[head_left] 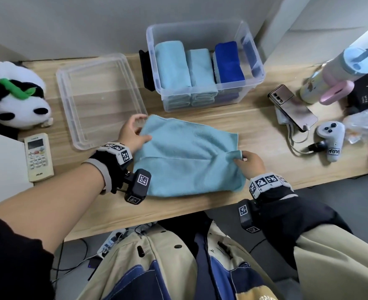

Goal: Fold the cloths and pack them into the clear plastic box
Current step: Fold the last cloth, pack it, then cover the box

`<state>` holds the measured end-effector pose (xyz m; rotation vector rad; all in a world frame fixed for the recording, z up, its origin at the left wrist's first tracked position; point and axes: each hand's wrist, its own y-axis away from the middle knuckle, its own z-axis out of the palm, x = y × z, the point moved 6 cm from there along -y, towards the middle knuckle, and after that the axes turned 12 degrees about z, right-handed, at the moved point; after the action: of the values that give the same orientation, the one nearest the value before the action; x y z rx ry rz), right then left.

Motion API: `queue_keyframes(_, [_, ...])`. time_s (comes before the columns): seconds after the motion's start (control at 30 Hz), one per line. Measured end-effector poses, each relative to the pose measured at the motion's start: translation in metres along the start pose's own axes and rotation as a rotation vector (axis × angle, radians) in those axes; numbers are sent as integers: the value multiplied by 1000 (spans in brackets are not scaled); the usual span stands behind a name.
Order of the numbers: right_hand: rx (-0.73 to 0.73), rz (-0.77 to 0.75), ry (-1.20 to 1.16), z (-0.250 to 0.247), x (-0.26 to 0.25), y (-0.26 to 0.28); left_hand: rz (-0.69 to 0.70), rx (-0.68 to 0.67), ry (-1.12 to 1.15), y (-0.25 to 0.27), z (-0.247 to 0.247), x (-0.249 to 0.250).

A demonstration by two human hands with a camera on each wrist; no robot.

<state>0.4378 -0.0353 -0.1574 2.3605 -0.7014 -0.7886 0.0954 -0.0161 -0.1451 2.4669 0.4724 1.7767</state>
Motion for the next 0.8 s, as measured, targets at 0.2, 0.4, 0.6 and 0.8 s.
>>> queue_keyframes(0.2, [69,-45,-16,-9,-8,-8,-99,204,-35,-15,-27,-15])
queue_keyframes(0.4, [-70,-52,23,4,-2,-8,-81,55,-99,-1,-9,-25])
queue_keyframes(0.6, [-95,44,54,13,8,-4,-280,-166,-244,17,5,-54])
queue_keyframes(0.8, [-34,55,40,3,-1,-5,-304,-192,-370,24,-3,-69])
